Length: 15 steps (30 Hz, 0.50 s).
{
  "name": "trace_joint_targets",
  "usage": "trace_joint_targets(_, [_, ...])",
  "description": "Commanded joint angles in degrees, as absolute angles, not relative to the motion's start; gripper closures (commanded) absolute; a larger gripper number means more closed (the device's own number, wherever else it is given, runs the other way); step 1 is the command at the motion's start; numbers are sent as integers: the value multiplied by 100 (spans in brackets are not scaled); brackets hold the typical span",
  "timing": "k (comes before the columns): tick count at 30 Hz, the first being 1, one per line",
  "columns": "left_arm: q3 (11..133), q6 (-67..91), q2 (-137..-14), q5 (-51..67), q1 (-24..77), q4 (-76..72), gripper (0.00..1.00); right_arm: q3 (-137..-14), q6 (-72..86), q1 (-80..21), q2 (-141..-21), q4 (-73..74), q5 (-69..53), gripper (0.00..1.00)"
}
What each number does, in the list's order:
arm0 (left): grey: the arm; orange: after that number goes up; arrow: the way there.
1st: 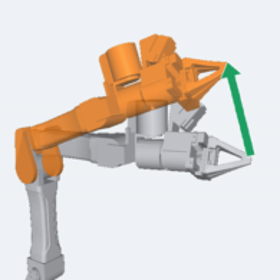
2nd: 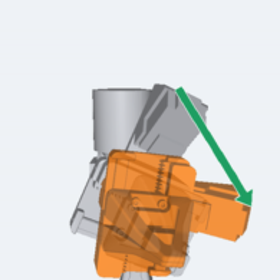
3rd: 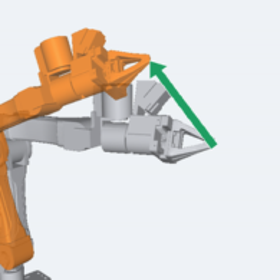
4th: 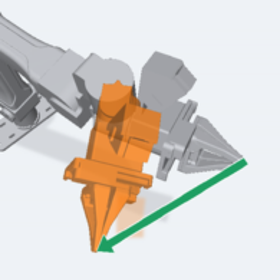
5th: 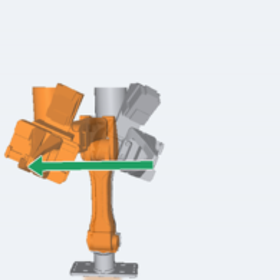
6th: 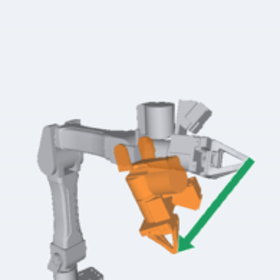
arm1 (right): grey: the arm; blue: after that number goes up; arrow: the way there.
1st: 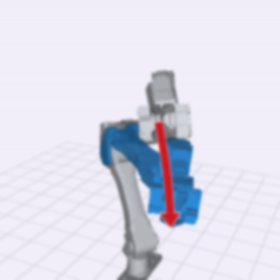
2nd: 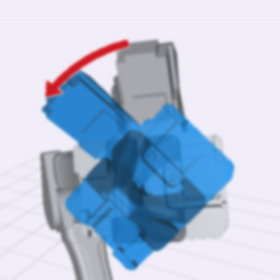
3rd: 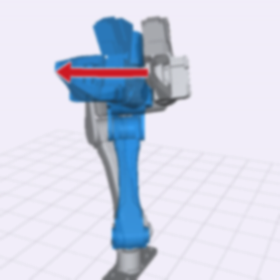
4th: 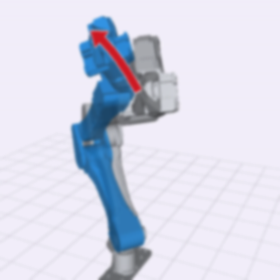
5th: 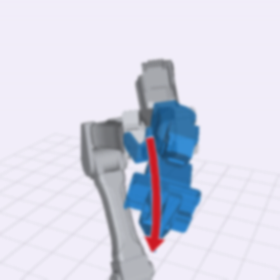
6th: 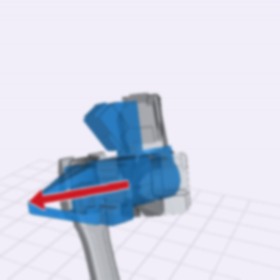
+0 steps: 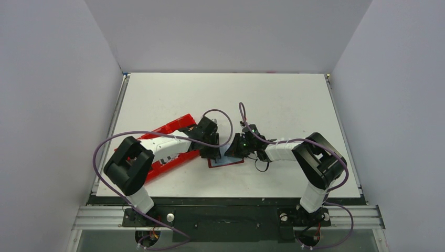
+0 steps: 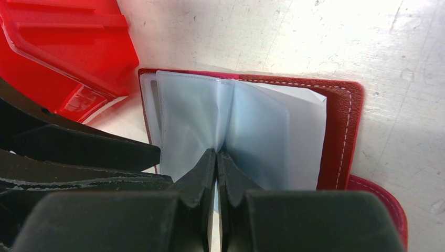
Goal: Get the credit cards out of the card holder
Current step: Remove the credit card from the card holder.
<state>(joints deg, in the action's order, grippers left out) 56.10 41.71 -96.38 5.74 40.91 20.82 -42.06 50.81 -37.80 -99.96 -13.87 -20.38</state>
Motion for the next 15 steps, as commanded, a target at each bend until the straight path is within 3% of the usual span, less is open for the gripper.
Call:
trace_joint_targets(1, [5807,4283,-9790,841,4311,1627,67,-3977,4922,-3800,-10277,-967,-1677,100])
trace_joint_targets(15, [5865,4320,-9894,772,4330,1682,65,-3973,4919,-3789,-10290,-994,-1696,100])
